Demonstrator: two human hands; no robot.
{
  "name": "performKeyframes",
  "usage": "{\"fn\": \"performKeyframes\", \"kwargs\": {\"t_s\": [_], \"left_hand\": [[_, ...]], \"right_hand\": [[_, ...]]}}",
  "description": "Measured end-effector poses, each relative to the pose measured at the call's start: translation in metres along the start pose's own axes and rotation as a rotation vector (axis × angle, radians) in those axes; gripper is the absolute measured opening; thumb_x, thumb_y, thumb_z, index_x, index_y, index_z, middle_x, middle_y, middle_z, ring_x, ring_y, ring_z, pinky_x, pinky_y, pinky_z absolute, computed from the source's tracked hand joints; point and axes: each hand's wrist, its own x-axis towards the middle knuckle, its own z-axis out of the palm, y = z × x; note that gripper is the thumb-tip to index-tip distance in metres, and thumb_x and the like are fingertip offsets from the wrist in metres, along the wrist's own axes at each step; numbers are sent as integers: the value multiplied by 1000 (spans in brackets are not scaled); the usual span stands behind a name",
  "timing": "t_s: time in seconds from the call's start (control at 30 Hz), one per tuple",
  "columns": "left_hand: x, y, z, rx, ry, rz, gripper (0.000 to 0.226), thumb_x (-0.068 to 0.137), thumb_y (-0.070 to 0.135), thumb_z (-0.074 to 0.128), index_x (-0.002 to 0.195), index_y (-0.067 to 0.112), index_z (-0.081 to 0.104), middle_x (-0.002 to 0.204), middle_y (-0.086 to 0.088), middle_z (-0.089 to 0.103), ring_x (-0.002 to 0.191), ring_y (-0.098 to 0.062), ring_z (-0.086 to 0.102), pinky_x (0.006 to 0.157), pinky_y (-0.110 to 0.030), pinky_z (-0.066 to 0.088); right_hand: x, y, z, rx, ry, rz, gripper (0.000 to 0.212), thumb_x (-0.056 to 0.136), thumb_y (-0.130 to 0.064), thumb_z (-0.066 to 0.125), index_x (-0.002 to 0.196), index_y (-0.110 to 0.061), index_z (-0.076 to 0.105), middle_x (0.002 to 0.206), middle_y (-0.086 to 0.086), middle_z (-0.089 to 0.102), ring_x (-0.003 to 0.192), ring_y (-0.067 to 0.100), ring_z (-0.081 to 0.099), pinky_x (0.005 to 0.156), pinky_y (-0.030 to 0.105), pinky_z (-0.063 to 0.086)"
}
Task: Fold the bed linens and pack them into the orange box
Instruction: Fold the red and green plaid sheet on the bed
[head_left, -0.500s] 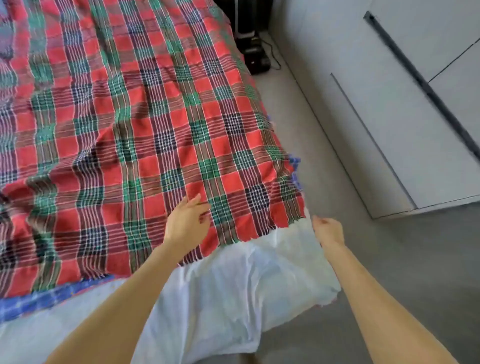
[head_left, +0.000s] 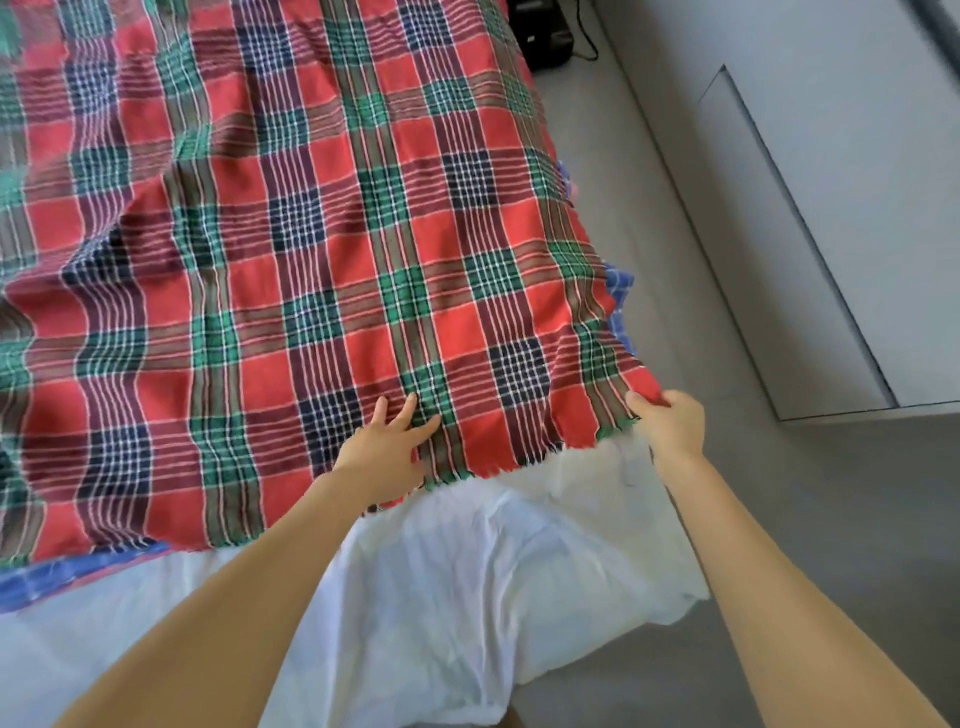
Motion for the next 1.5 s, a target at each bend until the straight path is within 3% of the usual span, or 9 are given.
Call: {"fn": "performKeyframes", "kwargs": {"t_s": [0.13, 0.23, 0.43, 0.63, 0.87, 1.0, 1.13, 1.23, 1.5], "left_hand": [[-15, -5, -20, -439, 94, -62, 40, 98, 30, 41, 138, 32, 45, 155, 6, 24, 134, -18, 40, 73, -21, 44], [-51, -25, -30, -837, 272, -191, 33, 96, 24, 46, 126, 26, 59, 123, 4, 61, 67, -6, 57, 59, -17, 42], [-157, -114, -43, -1295, 433, -356, 28, 95, 16, 51, 120, 14, 63, 112, 5, 60, 109, -15, 55, 100, -33, 41], [-301, -246, -14, -1638, 753, -552, 18, 91, 10, 57, 107, 6, 65, 97, -10, 63, 91, -22, 57, 72, -28, 43], [-470, -401, 70, -1756, 1024, -702, 14, 90, 0, 53, 89, 8, 64, 70, -1, 64, 73, -17, 55, 65, -24, 42], [-555, -475, 123, -1768, 1095, -764, 26, 90, -2, 49, 76, 17, 60, 74, -3, 60, 67, -15, 53, 64, -22, 40], [-617, -537, 165, -1806, 1136, -830, 21, 91, -2, 47, 82, 11, 61, 74, -5, 59, 64, -15, 52, 62, -22, 40], [-643, -574, 186, -1855, 1167, -896, 17, 90, -2, 49, 98, 6, 62, 77, -7, 60, 67, -15, 55, 58, -19, 45], [-694, -675, 208, -1858, 1297, -1069, 16, 90, -1, 49, 99, 4, 61, 74, -6, 58, 66, -15, 53, 67, -27, 46]], "right_hand": [[-43, -43, -13, 49, 29, -245, 17, 85, -12, 63, 77, -4, 51, 72, 8, 49, 65, 19, 44, 59, 31, 33], [-90, -89, -12, 22, -36, -462, 13, 84, -4, 63, 78, -5, 51, 73, 6, 51, 64, 16, 44, 57, 18, 35], [-212, -181, 41, 80, -226, -671, 25, 87, -4, 61, 112, -7, 64, 89, -1, 63, 69, 2, 59, 64, 8, 47], [-382, -225, 127, 57, -460, -845, 32, 91, -7, 58, 123, -8, 60, 93, -4, 64, 72, 5, 59, 70, 19, 53], [-590, -236, 231, 35, -585, -983, 35, 90, -8, 60, 126, -6, 59, 114, 10, 66, 100, 22, 63, 91, 35, 50], [-692, -228, 291, 40, -588, -987, 34, 89, -7, 60, 122, -4, 61, 106, 14, 68, 90, 26, 63, 85, 39, 51], [-770, -221, 337, -10, -627, -989, 30, 89, -6, 58, 119, -2, 62, 91, 5, 64, 68, 12, 53, 68, 20, 46], [-814, -226, 363, -27, -659, -992, 32, 87, -5, 60, 119, -2, 63, 94, 9, 65, 81, 21, 57, 80, 37, 49], [-929, -259, 456, -50, -856, -999, 27, 87, -6, 61, 114, -3, 64, 88, 8, 67, 69, 24, 62, 70, 38, 56]]}}
